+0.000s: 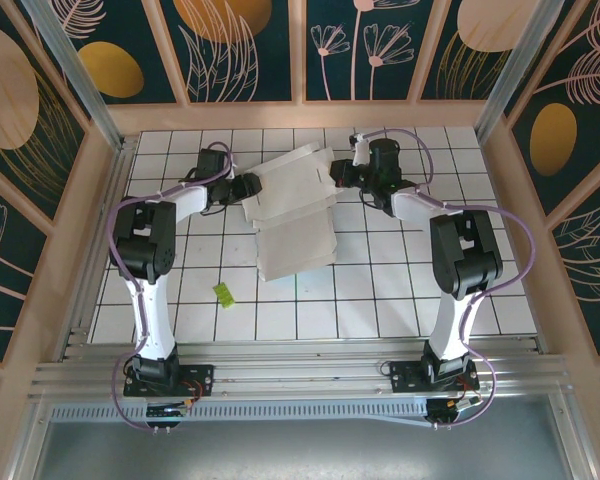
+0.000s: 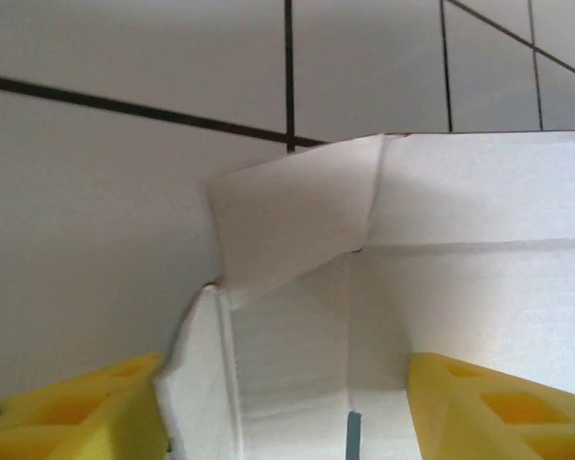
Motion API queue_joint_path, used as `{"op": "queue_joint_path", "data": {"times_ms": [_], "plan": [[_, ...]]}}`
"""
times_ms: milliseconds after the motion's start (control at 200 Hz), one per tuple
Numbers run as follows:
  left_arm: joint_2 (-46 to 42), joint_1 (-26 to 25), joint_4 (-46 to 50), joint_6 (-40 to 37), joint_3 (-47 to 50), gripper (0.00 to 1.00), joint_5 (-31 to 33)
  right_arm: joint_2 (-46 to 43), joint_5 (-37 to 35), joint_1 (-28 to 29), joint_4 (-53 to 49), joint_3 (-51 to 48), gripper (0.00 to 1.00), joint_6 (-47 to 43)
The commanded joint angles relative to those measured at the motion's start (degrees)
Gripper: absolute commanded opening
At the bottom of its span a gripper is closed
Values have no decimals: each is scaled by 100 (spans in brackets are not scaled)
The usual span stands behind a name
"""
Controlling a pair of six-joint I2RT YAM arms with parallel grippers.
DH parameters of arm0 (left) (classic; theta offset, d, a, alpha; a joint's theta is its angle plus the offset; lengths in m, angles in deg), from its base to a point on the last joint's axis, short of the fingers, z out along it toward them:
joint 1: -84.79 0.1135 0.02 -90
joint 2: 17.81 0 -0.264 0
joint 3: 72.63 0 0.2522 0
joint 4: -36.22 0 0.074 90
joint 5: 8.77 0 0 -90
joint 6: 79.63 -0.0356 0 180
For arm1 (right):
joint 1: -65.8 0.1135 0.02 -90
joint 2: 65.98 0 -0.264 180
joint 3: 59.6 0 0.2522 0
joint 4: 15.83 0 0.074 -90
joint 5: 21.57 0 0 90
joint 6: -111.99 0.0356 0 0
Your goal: Fold the paper box
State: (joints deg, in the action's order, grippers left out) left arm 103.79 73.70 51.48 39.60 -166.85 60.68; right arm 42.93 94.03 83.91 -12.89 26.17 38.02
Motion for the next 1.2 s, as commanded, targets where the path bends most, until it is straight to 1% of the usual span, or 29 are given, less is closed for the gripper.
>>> {"op": "queue_joint_path", "data": {"times_ms": [0,120,275,340,390,460,511,586,606,676,756,796,846,896,911,981,1021,1116,1191], "plan": [[109,19,-136,-54,40,53,-32,116,76,49,-49,309,0,-50],[12,19,-354,-15,225,40,-247,256,-64,99,-396,632,0,-254],[-175,19,-416,-70,421,31,-345,272,-350,129,-458,655,0,-346],[-232,19,-309,-133,435,26,-255,268,-437,128,-473,635,0,-346],[-275,19,-209,-187,428,21,-133,260,-479,127,-482,621,0,-363],[-300,19,70,-232,315,15,265,233,-499,123,-517,600,0,-415],[-327,19,215,-336,226,11,493,186,-577,130,-519,557,6,-443],[-405,17,206,-510,183,8,639,39,-723,123,-481,467,13,-521],[-424,19,183,-577,172,4,636,-4,-767,123,-484,451,16,-556],[-492,13,25,-852,171,0,492,-222,-936,121,-525,406,29,-728],[-609,12,-237,-1200,244,0,331,-499,-1214,112,-606,384,46,-1032],[-689,11,-410,-1335,323,0,340,-619,-1352,109,-658,376,51,-1252],[-795,11,-615,-1466,437,0,390,-803,-1501,113,-748,378,64,-1707],[-906,12,-809,-1631,556,0,345,-938,-1523,110,-803,342,80,-2219],[-948,11,-875,-1692,603,0,316,-971,-1452,110,-828,320,83,-2418],[-1173,11,-1358,-1999,904,0,110,-1025,-893,120,-1017,329,87,-3493],[-1297,6,-1593,-2175,1059,0,10,-983,-609,123,-1200,414,89,-4011],[-1560,10,-2155,-2497,1434,0,-247,-761,-173,139,-1720,741,86,-5183],[-1767,2,-2765,-2730,1793,0,-569,-495,484,139,-2458,1192,83,-6286]]}}
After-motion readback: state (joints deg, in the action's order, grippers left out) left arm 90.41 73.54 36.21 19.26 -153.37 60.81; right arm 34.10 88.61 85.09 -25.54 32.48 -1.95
